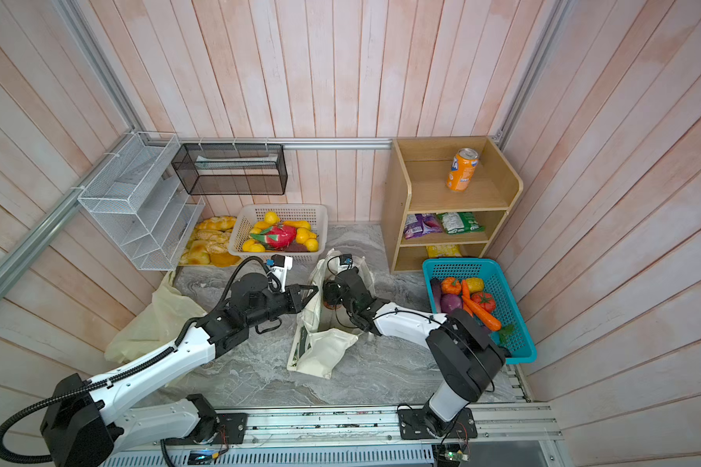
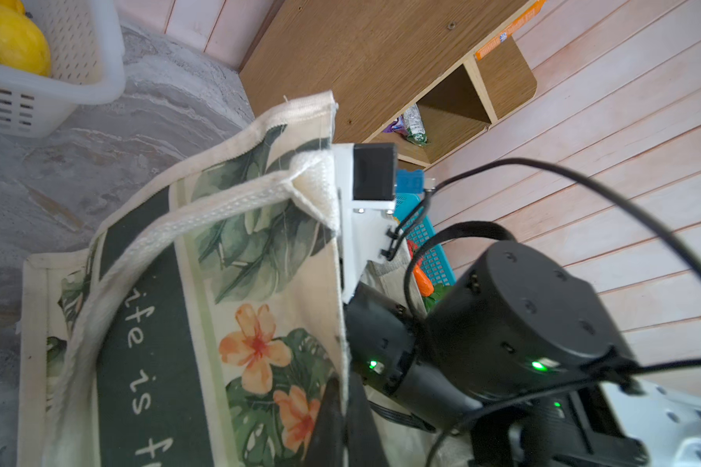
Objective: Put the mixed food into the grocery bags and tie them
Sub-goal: 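Carry the red can to the tote and lower it inside, then open the right gripper and withdraw it from the tote toward the shelf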
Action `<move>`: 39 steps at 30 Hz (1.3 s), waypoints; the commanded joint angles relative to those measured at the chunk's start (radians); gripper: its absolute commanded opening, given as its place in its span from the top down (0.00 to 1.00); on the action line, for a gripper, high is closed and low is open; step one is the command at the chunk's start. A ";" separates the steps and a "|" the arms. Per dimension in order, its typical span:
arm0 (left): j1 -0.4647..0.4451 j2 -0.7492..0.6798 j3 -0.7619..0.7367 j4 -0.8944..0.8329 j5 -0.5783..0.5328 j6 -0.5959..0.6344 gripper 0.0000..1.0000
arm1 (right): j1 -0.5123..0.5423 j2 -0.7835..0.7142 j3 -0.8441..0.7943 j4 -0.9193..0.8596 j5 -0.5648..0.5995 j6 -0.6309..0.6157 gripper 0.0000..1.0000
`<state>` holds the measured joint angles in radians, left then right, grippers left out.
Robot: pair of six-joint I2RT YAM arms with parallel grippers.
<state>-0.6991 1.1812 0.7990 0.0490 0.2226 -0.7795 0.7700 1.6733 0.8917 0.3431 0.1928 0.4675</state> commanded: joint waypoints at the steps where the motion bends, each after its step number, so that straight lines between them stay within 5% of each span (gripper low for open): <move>1: 0.015 -0.026 -0.035 0.034 0.042 -0.025 1.00 | 0.012 0.071 0.075 0.083 -0.049 0.002 0.84; 6: 0.026 -0.047 -0.062 0.021 0.039 -0.017 1.00 | 0.013 0.147 0.137 -0.055 -0.142 -0.022 0.34; 12: 0.030 -0.073 -0.080 0.001 0.030 -0.008 1.00 | 0.013 0.068 0.191 -0.254 -0.283 -0.085 0.17; 20: 0.035 -0.094 -0.076 -0.045 0.021 0.027 1.00 | 0.013 -0.236 0.294 -0.521 -0.423 -0.104 0.16; 27: 0.036 -0.120 -0.081 -0.092 0.007 0.068 1.00 | -0.026 -0.495 0.239 -0.663 -0.216 -0.109 0.19; 39: 0.037 -0.147 -0.072 -0.137 -0.024 0.100 1.00 | -0.067 -0.670 -0.042 -0.704 -0.086 0.096 0.17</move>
<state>-0.6613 1.0512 0.7338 -0.0429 0.2264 -0.7136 0.7059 1.0615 0.8803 -0.3256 0.0460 0.4862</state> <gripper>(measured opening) 0.056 0.833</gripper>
